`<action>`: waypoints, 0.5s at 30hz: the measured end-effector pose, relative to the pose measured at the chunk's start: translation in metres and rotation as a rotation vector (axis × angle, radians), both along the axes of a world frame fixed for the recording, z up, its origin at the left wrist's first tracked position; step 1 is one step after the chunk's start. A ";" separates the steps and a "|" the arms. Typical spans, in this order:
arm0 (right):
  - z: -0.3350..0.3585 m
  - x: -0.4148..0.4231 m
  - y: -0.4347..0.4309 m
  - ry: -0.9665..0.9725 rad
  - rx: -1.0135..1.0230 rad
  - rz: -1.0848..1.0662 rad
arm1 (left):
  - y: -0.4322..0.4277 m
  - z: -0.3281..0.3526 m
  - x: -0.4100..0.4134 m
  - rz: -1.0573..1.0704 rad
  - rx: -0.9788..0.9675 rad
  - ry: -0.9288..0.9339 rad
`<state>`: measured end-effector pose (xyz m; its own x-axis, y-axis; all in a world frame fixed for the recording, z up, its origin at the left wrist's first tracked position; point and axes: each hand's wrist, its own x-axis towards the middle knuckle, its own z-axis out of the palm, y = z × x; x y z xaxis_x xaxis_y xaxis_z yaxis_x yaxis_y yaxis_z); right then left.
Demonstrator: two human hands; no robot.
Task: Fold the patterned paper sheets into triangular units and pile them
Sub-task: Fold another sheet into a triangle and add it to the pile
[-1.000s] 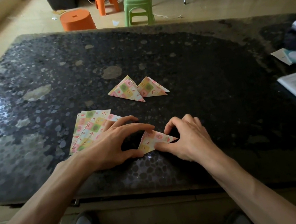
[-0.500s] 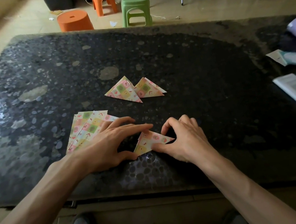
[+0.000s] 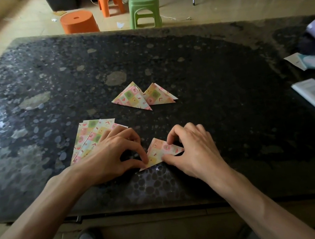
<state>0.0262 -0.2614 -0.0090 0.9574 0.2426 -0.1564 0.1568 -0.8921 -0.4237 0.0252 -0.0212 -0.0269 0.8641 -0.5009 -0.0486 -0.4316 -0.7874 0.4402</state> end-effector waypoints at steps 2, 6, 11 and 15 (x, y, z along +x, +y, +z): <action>-0.002 -0.002 0.002 -0.022 -0.002 0.053 | -0.001 0.001 -0.001 0.010 0.015 0.004; -0.007 -0.005 0.005 0.017 0.030 0.077 | -0.002 0.002 -0.002 0.023 0.027 0.011; -0.010 -0.012 0.014 0.012 -0.034 0.038 | -0.003 0.007 -0.003 0.026 0.030 0.053; -0.002 -0.009 0.018 0.090 -0.035 -0.002 | -0.004 0.008 -0.003 0.033 0.044 0.057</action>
